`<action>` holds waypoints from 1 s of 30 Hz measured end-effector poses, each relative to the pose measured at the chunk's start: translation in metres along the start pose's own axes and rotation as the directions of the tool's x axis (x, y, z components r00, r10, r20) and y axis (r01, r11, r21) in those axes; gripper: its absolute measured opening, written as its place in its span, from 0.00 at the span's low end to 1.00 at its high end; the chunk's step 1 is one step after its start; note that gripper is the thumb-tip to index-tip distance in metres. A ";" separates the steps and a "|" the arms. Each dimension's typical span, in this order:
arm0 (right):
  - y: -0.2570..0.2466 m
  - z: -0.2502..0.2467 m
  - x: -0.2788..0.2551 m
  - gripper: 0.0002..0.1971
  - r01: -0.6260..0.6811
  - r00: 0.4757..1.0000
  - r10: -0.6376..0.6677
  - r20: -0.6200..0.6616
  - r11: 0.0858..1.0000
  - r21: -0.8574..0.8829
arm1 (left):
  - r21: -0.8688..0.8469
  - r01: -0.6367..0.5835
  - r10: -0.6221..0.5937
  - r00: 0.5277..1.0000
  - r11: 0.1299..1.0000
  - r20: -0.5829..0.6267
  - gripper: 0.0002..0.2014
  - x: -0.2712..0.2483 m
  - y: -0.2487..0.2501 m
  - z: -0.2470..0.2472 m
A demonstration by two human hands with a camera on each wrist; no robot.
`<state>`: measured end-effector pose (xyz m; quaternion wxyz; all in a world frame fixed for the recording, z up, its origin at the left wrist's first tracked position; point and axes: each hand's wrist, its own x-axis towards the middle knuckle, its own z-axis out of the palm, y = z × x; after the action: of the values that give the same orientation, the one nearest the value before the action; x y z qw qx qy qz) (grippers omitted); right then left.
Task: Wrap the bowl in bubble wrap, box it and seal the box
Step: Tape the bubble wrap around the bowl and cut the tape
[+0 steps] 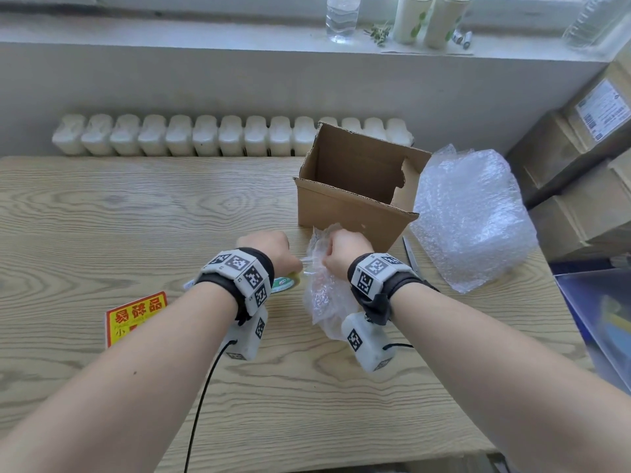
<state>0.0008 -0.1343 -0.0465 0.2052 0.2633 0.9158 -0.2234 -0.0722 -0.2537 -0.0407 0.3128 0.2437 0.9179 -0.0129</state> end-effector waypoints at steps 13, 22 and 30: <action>-0.010 0.003 -0.011 0.23 -0.026 1.000 0.027 0.012 1.000 -0.013 | -0.155 -0.029 0.038 0.998 0.988 0.053 0.15 -0.009 -0.011 0.005; -0.008 0.013 -0.014 0.30 0.049 0.999 -0.049 -0.006 0.999 -0.020 | -0.215 -0.061 0.076 0.995 0.975 0.065 0.16 -0.022 -0.016 0.007; 0.000 0.012 -0.013 0.30 0.102 0.995 -0.103 -0.008 0.995 -0.015 | -0.223 -0.046 0.073 0.990 0.974 0.117 0.16 -0.033 -0.028 0.003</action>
<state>0.0142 -0.1456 -0.0502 0.1913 0.2155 0.9306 -0.2257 -0.0608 -0.2932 -0.0278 0.3949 0.2337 0.8846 0.0830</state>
